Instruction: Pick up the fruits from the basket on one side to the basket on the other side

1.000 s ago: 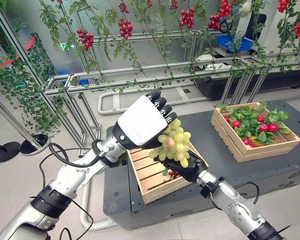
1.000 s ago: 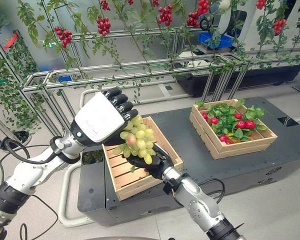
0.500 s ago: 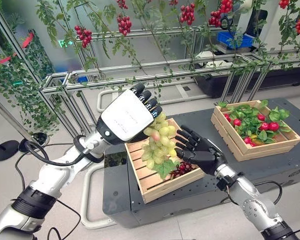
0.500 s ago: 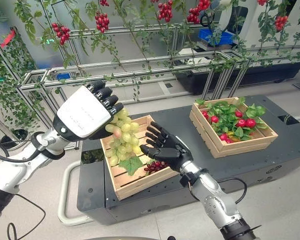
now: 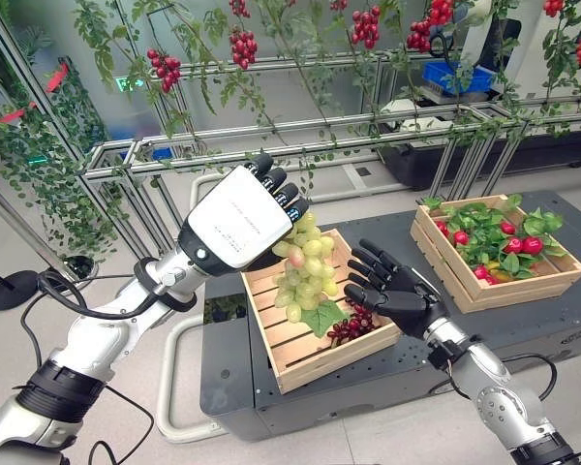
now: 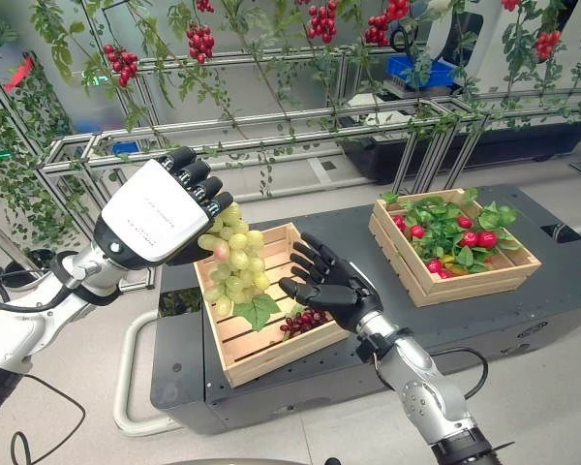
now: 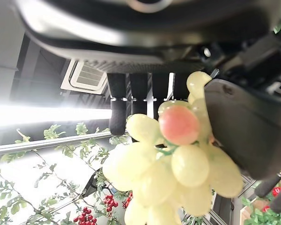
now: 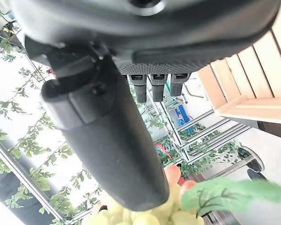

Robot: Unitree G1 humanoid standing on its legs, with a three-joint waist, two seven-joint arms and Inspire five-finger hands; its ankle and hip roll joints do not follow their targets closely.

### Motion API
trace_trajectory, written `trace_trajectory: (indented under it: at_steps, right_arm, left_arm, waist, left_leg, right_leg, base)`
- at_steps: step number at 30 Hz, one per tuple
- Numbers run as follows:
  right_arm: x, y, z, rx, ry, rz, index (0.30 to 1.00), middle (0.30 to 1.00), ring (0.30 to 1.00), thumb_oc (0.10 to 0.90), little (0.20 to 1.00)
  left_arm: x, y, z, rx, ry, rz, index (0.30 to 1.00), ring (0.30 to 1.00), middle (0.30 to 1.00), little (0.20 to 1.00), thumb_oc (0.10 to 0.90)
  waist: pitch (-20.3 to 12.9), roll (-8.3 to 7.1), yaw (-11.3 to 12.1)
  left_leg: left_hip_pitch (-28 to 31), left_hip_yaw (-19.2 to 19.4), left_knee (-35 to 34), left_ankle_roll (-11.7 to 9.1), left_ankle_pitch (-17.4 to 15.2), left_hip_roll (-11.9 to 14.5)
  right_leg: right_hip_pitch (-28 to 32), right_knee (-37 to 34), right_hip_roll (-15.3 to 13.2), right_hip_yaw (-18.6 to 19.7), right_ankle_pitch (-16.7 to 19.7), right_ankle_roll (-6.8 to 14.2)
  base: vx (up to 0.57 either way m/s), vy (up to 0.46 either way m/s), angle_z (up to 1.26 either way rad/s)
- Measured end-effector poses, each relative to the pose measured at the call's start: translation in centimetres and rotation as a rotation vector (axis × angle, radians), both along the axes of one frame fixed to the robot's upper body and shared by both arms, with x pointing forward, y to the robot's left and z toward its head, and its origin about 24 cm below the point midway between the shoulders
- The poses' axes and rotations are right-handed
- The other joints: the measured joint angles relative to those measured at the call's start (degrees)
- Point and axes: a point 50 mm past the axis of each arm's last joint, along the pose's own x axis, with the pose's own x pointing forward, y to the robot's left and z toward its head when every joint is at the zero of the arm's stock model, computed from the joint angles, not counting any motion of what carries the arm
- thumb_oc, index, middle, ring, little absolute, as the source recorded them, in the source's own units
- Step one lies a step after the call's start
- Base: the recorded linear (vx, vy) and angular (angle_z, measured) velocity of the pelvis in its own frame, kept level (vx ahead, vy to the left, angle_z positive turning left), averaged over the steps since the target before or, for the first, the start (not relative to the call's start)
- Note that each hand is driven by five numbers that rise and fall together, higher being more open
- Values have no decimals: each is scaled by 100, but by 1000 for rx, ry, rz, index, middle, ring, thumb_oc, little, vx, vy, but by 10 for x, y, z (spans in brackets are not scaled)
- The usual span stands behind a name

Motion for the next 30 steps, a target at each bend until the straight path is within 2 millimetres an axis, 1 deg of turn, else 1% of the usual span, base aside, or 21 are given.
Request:
trace_trajectory:
  at_steps: [5, 11, 16, 23, 30]
  right_arm:
    - [3, 7, 5, 9, -31, 50, 900, 900, 900, 800, 900]
    - [8, 36, 20, 56, -100, 164, 900, 900, 900, 800, 900]
    - [8, 50, 24, 76, -120, 226, 900, 900, 900, 800, 900]
    - [12, 64, 31, 108, -144, 259, 900, 900, 900, 800, 900]
    - [11, 70, 30, 123, -130, 247, 900, 900, 900, 800, 900]
  left_arm:
    - [2, 2, 1, -11, -9, 28, 300, 300, 300, 300, 400]
    - [7, 2, -3, -14, 25, 51, 300, 300, 300, 300, 400]
    - [8, -2, -10, -21, 48, 44, 300, 300, 300, 300, 400]
    - [9, -11, -16, -89, 95, 23, 300, 300, 300, 300, 400]
    - [9, -16, -17, -153, 112, 5, 300, 300, 300, 300, 400]
  waist:
    - [8, 12, -6]
    - [14, 24, -2]
    - [15, 24, 16]
    - [15, 25, 23]
    - [16, 27, 48]
  left_leg:
    - [0, -1, 0, -2, 2, 1]
    - [10, -5, 2, -2, 2, 0]
    - [11, -8, 15, -3, 4, 0]
    - [14, -8, 35, -3, 4, -1]
    - [11, -8, 36, -3, 4, -3]
  right_leg:
    - [1, -1, 1, -1, 0, 0]
    - [13, -1, 2, -4, 0, 0]
    - [17, 0, 4, -9, 1, 0]
    - [19, 0, 4, -8, 1, -1]
    - [17, 14, 3, -8, 1, -1]
  base:
    - [0, 0, 0]
    - [0, 0, 0]
    - [0, 0, 0]
    - [-9, 0, 0]
    - [0, 0, 0]
